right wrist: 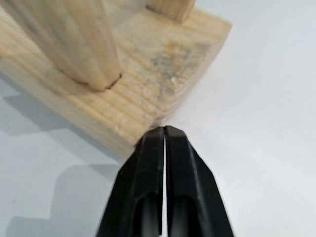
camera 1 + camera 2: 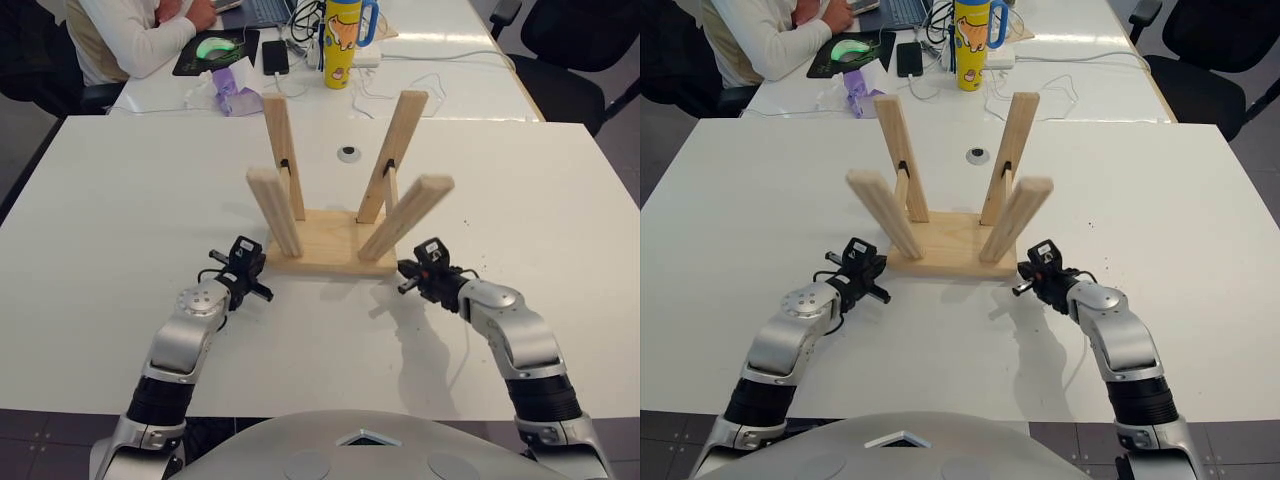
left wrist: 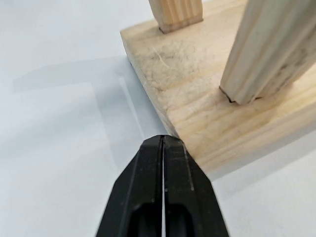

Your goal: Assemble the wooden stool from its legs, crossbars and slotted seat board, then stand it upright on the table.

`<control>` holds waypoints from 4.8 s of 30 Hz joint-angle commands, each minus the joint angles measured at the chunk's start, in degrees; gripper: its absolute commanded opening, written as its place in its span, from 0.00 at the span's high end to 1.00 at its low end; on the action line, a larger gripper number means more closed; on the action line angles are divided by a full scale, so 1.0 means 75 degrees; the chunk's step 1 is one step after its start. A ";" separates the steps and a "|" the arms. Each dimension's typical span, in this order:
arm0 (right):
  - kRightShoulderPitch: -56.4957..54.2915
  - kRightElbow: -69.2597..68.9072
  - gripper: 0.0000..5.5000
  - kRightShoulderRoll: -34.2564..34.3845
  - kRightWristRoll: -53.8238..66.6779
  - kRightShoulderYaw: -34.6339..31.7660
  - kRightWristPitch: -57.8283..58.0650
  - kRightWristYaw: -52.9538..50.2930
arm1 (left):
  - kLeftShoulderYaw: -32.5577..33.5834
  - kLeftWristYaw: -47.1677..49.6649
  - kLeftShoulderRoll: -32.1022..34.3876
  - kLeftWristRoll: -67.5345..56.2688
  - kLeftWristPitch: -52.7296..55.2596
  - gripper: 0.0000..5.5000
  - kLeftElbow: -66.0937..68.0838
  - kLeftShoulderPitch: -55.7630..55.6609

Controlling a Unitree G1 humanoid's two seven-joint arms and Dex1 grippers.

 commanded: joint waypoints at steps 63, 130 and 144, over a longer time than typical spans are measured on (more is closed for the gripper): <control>-0.1139 0.2681 1.00 0.1654 -0.0711 0.0428 -0.1970 -0.0861 | 0.0233 0.0476 -0.1413 0.0126 -0.3023 1.00 0.3335 -0.1473; -0.2156 0.1398 1.00 0.2208 0.0036 -0.0534 -0.2400 -0.0941 | 0.0629 0.0057 -0.1609 -0.0546 -0.3679 1.00 0.2605 -0.2673; -0.2861 0.0669 1.00 0.2677 0.0931 -0.1368 -0.3164 -0.1274 | 0.1236 0.0494 -0.1446 -0.1065 -0.2703 1.00 0.0952 -0.3588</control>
